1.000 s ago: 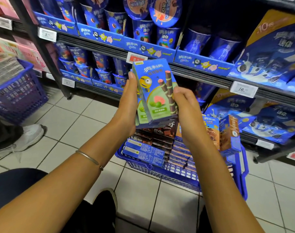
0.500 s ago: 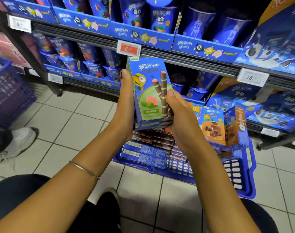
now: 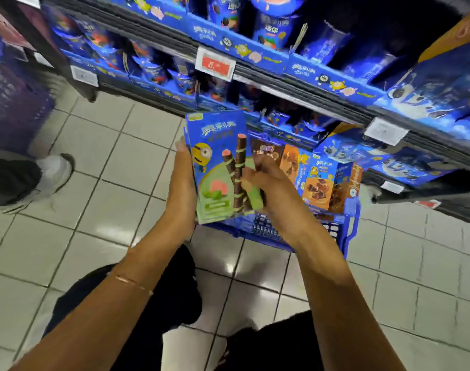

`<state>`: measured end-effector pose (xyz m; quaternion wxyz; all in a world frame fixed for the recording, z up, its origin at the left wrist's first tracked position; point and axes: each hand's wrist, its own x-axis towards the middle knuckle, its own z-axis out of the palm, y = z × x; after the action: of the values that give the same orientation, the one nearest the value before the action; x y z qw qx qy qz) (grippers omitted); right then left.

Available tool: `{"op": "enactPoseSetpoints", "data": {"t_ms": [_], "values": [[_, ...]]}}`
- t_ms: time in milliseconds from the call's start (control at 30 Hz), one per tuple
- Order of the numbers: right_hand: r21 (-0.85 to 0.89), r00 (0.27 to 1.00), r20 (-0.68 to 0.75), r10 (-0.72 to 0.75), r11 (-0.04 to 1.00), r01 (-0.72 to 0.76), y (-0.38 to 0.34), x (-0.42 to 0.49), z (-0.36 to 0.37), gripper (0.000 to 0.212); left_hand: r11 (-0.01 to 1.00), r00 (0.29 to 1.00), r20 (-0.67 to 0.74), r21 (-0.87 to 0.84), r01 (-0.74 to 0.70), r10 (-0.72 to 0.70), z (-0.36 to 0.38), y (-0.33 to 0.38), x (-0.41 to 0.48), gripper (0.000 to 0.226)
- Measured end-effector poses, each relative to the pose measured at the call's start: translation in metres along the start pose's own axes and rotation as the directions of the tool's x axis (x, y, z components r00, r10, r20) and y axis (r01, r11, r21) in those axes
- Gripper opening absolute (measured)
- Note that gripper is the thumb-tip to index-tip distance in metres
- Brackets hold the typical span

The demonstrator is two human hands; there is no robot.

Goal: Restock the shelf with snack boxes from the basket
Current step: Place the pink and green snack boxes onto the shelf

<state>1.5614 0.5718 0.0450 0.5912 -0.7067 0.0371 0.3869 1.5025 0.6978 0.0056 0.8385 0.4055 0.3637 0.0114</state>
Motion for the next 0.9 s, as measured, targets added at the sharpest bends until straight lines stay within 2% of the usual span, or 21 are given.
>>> {"op": "enactPoseSetpoints", "data": {"t_ms": [67,167,267,367,467,567,600,733,833,900], "values": [[-0.014,0.999,0.021,0.034,0.999,-0.033,-0.034,-0.028,0.005,0.002,1.0,1.0,-0.008,-0.012,0.017,-0.017,0.008,0.029,-0.034,0.076],[-0.112,0.999,0.031,-0.012,0.994,0.015,-0.092,-0.079,0.017,0.026,0.999,0.998,-0.054,0.043,-0.008,0.01,0.028,0.085,-0.086,0.074],[-0.122,0.999,0.016,-0.034,0.992,0.036,-0.154,-0.13,0.024,0.045,0.995,0.997,-0.059,0.089,-0.049,0.055,0.052,0.143,-0.139,0.074],[-0.094,0.999,0.027,-0.033,0.995,0.036,-0.215,-0.176,0.027,0.032,0.984,0.992,-0.039,0.141,-0.11,0.117,0.08,0.197,-0.191,0.075],[-0.06,0.998,0.007,-0.064,0.996,0.065,-0.271,-0.215,0.029,0.039,0.974,0.988,-0.003,0.164,-0.153,0.155,0.101,0.245,-0.239,0.073],[-0.071,0.992,0.032,-0.125,0.989,0.127,-0.325,-0.249,0.032,0.02,0.96,0.973,0.0,0.167,-0.227,0.23,0.118,0.29,-0.275,0.077],[-0.076,0.988,0.048,-0.146,0.986,0.149,-0.344,-0.258,0.033,0.02,0.951,0.964,0.01,0.163,-0.263,0.265,0.124,0.306,-0.285,0.079],[-0.117,0.975,0.072,-0.211,0.969,0.218,-0.414,-0.291,0.046,0.051,0.906,0.922,0.052,0.167,-0.388,0.385,0.138,0.364,-0.31,0.07],[-0.171,0.954,0.08,-0.29,0.939,0.299,-0.459,-0.3,0.058,0.046,0.896,0.913,0.018,0.189,-0.402,0.407,0.143,0.411,-0.319,0.068],[-0.122,0.935,0.094,-0.341,0.928,0.351,-0.486,-0.304,0.07,0.042,0.88,0.893,0.082,0.15,-0.451,0.443,0.146,0.443,-0.325,0.066]]}}
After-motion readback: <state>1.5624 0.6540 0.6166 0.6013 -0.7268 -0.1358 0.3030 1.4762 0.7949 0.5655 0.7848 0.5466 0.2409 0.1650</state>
